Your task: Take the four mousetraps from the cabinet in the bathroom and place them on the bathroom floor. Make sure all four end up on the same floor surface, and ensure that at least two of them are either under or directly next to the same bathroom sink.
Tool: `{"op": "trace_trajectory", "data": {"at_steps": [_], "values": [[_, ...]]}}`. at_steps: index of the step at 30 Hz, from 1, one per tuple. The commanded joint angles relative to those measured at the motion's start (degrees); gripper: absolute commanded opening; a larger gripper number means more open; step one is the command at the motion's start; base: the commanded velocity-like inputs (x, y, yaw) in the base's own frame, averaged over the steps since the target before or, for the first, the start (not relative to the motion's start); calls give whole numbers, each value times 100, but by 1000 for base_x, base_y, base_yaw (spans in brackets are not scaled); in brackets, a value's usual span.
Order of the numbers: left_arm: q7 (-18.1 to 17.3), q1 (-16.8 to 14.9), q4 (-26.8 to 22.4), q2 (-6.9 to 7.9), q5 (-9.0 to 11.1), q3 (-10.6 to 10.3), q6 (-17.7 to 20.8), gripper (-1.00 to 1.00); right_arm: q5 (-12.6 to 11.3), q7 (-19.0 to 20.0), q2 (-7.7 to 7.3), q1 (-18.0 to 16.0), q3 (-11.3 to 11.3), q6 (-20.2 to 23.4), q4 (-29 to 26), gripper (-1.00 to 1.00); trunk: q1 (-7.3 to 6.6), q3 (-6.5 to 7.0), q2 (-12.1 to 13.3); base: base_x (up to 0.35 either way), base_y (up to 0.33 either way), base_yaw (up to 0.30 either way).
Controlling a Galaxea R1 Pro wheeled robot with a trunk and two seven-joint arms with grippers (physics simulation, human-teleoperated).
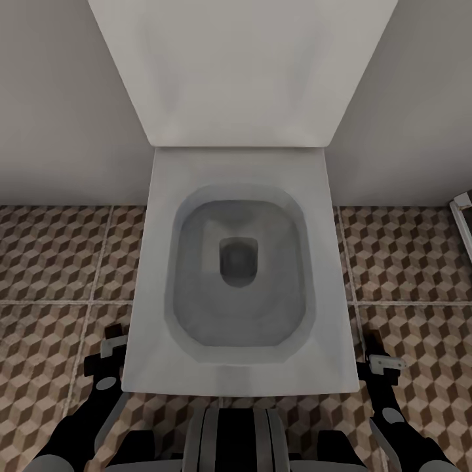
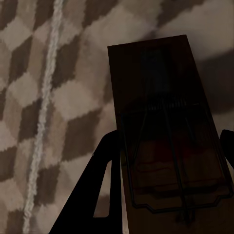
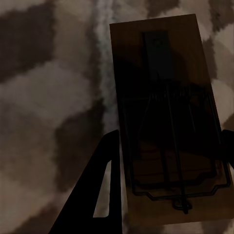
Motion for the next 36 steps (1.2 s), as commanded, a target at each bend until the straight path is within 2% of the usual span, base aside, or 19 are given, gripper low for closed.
{"op": "trace_trajectory", "data": {"at_steps": [1,26,29,36], "values": [[63,-2,-7,11,48,-38,13,-100,-54,-16,-7,-3,47,-23,3,-100,-1,-3,-1,0,0,0],[64,-2,-7,31,49,-38,9,-100,-55,-16,-7,-3,38,-23,3,-100,-1,-3,-1,0,0,0],[64,-2,-7,31,46,-38,11,-100,-55,-16,-7,-3,38,-23,3,-100,7,-69,-5,0,0,0],[64,-2,-7,25,45,-38,13,-100,-55,-16,-7,-3,38,-23,3,-100,7,-69,-5,0,0,0]]}}
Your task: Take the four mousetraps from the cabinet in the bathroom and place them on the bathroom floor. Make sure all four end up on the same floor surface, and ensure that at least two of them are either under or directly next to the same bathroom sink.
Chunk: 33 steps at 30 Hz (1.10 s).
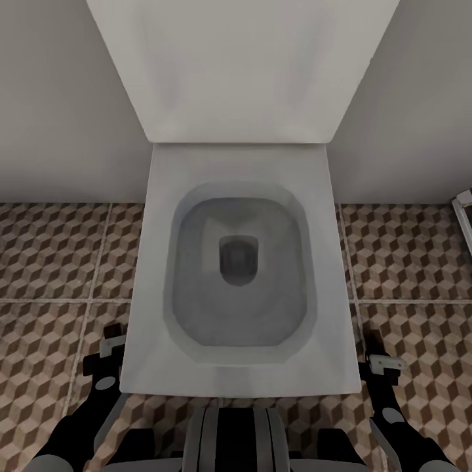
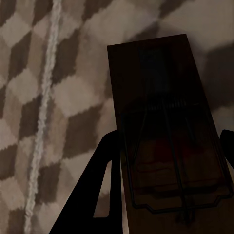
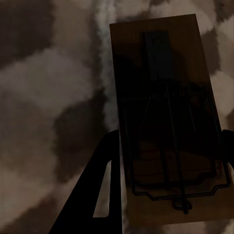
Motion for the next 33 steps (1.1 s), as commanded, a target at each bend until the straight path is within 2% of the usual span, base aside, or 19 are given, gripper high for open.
{"op": "trace_trajectory", "data": {"at_steps": [1,14,21,33], "values": [[56,-1,-2,8,87,-44,13,-100,-54,-15,-7,-3,46,-23,3,-100,0,-3,-1,0,0,0],[57,-1,-2,20,85,-21,13,-100,-58,-15,-7,-3,43,-23,-1,-100,0,-3,-1,0,0,0],[49,-1,-2,17,74,238,13,-100,-60,-15,-7,-3,40,-23,-5,-100,0,-3,-1,0,0,0],[31,-1,-2,8,64,280,13,-100,-56,-15,-7,-3,45,-25,-6,-100,0,-3,-1,0,0,0]]}}
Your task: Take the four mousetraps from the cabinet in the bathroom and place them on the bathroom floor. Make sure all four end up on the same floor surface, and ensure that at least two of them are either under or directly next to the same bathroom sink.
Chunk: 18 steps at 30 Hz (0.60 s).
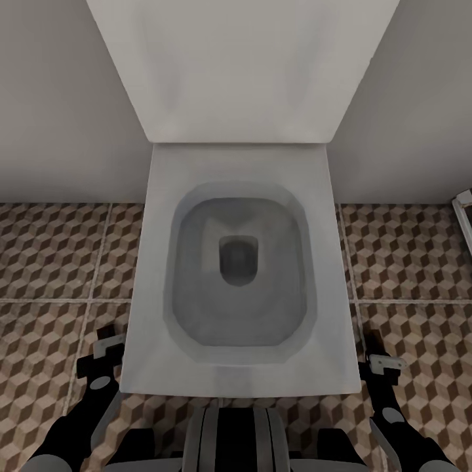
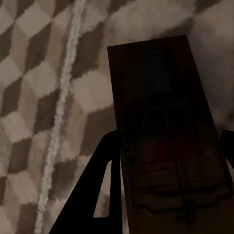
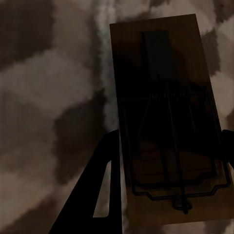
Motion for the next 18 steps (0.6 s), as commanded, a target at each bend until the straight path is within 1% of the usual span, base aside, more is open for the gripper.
{"op": "trace_trajectory", "data": {"at_steps": [1,18], "values": [[59,-2,-6,9,46,-37,13,-100,-54,-15,-7,-3,46,-24,3,-100,-1,-3,-1,0,0,0],[60,-2,-6,0,45,-36,13,-100,-58,-12,-7,-3,39,-39,3,-100,-1,-3,-1,0,0,0]]}}
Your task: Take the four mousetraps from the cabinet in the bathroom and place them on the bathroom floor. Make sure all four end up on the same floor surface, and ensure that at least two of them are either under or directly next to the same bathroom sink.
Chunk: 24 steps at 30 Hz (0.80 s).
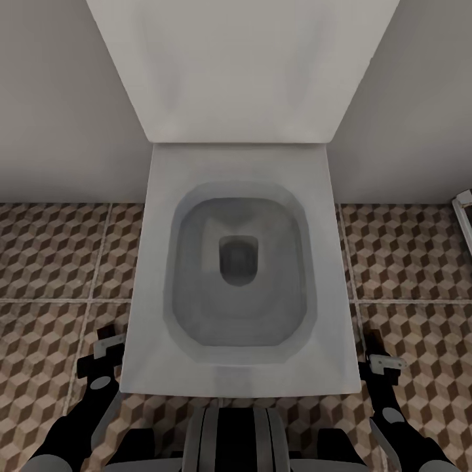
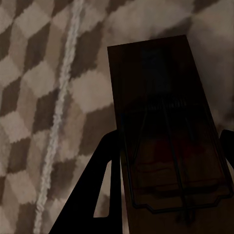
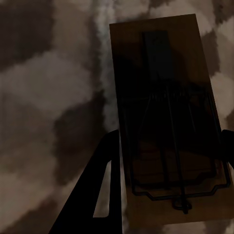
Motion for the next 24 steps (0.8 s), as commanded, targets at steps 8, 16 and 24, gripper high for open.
{"op": "trace_trajectory", "data": {"at_steps": [8,16,24], "values": [[61,-2,-6,9,47,-37,11,-100,-57,-15,-7,-3,45,-38,3,-100,-1,-3,-1,0,0,0],[61,-2,-6,9,47,-37,13,-100,-57,-13,-9,-3,45,-57,3,-100,-1,-3,-1,0,0,0],[66,-2,-6,9,47,-37,13,-100,-57,-15,-7,-3,45,-58,3,-100,-1,-3,-1,0,0,0]]}}
